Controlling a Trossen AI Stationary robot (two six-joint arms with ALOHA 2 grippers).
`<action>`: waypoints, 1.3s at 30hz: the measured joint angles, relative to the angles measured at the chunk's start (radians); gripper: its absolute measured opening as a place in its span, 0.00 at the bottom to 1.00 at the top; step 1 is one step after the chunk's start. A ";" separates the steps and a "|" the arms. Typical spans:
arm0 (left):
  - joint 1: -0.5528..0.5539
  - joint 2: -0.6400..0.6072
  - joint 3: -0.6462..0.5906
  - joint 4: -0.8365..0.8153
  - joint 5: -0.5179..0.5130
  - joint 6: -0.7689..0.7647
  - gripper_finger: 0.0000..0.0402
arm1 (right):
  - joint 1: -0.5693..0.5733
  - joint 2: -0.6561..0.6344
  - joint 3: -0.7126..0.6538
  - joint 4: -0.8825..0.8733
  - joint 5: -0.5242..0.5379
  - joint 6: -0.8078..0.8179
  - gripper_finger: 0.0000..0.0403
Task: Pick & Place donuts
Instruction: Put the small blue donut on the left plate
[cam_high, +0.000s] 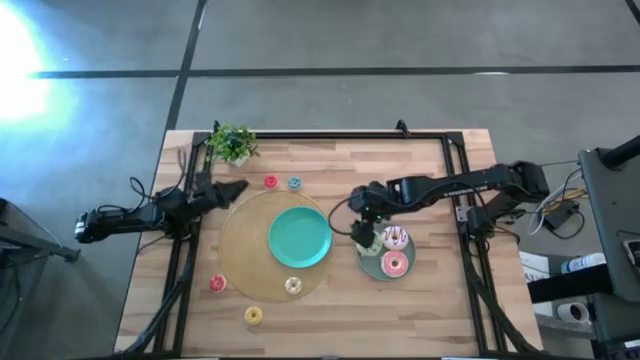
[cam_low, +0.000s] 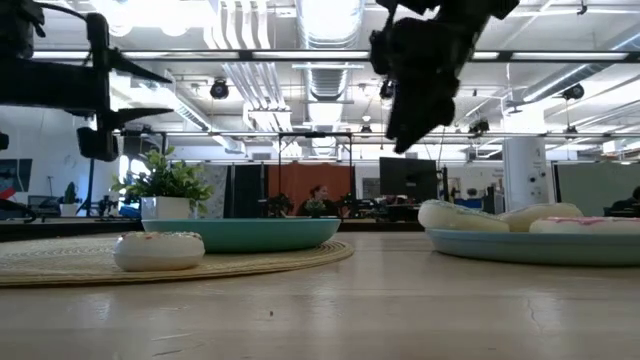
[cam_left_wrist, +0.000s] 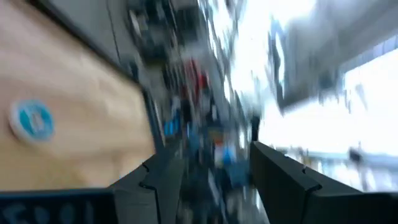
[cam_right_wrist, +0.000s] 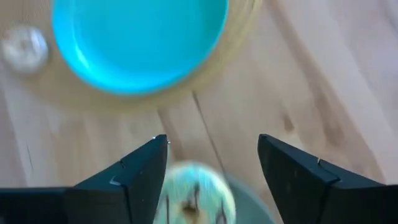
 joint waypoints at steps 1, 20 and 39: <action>0.000 0.001 0.000 0.007 -0.051 -0.010 0.41 | -0.009 0.002 0.000 0.026 0.013 0.004 0.59; 0.000 0.320 0.129 0.053 0.003 0.043 0.40 | -0.207 0.018 0.008 0.077 0.022 -0.025 0.58; 0.516 1.194 0.635 -0.128 0.786 0.503 0.39 | -0.226 0.018 0.008 0.088 -0.001 -0.038 0.58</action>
